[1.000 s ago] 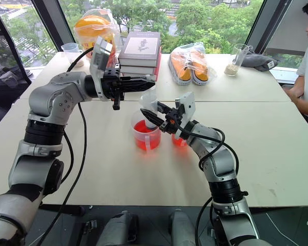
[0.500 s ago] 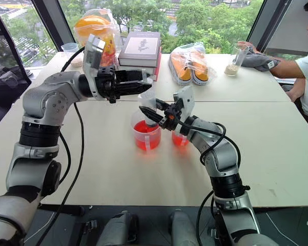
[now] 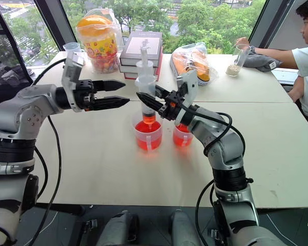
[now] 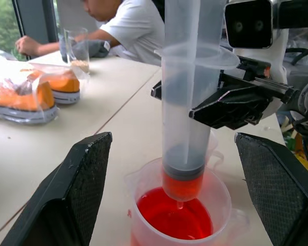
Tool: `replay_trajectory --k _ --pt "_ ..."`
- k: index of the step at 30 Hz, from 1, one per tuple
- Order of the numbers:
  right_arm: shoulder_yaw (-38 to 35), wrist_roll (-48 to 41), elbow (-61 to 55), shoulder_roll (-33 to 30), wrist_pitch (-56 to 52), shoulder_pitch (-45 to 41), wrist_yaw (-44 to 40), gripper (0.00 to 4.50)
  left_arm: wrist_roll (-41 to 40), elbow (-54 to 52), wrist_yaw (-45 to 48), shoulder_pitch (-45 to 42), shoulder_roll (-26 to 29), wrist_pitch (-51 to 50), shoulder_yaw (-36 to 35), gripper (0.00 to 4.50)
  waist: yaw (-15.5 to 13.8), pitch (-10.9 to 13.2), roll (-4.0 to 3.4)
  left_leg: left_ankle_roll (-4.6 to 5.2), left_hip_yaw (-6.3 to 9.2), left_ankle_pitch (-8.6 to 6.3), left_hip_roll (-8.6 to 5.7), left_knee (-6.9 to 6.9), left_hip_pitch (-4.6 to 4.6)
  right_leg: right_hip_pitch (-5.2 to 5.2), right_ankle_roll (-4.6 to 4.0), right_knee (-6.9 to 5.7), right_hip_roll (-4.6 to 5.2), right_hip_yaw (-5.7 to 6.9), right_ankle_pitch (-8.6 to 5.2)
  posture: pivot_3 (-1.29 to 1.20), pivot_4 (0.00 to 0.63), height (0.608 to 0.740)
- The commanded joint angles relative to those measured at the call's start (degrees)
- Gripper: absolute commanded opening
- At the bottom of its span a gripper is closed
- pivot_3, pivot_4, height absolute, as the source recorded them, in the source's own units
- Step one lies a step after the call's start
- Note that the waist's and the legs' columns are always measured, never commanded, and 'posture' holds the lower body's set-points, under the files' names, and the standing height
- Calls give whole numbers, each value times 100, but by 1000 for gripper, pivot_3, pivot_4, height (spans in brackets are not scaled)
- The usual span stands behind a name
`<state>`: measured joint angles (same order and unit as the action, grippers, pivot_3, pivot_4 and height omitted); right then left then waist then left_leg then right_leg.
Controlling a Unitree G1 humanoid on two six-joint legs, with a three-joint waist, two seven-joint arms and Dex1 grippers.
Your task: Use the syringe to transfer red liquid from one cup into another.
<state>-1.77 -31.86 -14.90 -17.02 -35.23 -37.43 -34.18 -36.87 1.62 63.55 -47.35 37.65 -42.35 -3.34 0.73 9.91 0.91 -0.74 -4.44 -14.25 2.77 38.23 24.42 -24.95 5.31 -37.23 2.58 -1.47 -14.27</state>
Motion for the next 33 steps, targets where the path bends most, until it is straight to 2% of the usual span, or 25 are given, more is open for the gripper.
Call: replay_trajectory --k 1,5,9,13,16,22,26,33 --pt "-626 -340 -517 -386 -150 -394 188 1410 -78 -132 -48 -97 -49 47 -98 3941 0 0 0 0 0 0 0 0 0 0 0 0 0 0 0 0 150 740" --pt "-1165 -555 -766 -994 -416 -269 325 1410 -14 -39 23 -175 -166 164 -7 3941 -8 0 0 1 1 0 0 -2 2 0 0 5 0 2 0 0 150 740" --pt "-1404 -570 -942 -1286 -456 274 405 1410 43 109 128 -288 -284 286 79 3941 7 0 0 1 0 -1 2 -5 0 0 0 7 -4 1 0 0 150 740" --pt "-1283 -460 -1000 -1173 -214 819 484 1410 117 370 260 -542 -476 466 202 3941 19 0 0 1 -1 -1 1 -4 -1 0 0 5 -6 -1 0 0 150 740" --pt "-1080 -248 -938 -1054 25 1062 536 1410 177 679 236 -886 -818 704 234 3941 12 0 0 1 -1 0 1 0 -1 0 0 5 -6 -2 0 0 150 740" --pt "-871 -100 -926 -959 204 1185 610 1410 247 1221 411 -1543 -1476 967 403 3941 -5 0 1 2 0 0 -1 0 3 1 1 11 -6 -2 0 0 150 740" --pt "-763 -49 -1016 -972 233 1298 625 1410 389 1991 596 -2226 -1991 1349 507 3941 -6 2 3 2 2 0 -1 -1 4 1 1 11 -8 -1 -1 0 150 740" --pt "-685 -24 -1047 -954 253 1313 699 1410 758 2824 1033 -2644 -2449 1768 732 3941 23 2 3 3 3 -1 -1 -4 2 0 0 14 -12 -3 -1 0 150 740"
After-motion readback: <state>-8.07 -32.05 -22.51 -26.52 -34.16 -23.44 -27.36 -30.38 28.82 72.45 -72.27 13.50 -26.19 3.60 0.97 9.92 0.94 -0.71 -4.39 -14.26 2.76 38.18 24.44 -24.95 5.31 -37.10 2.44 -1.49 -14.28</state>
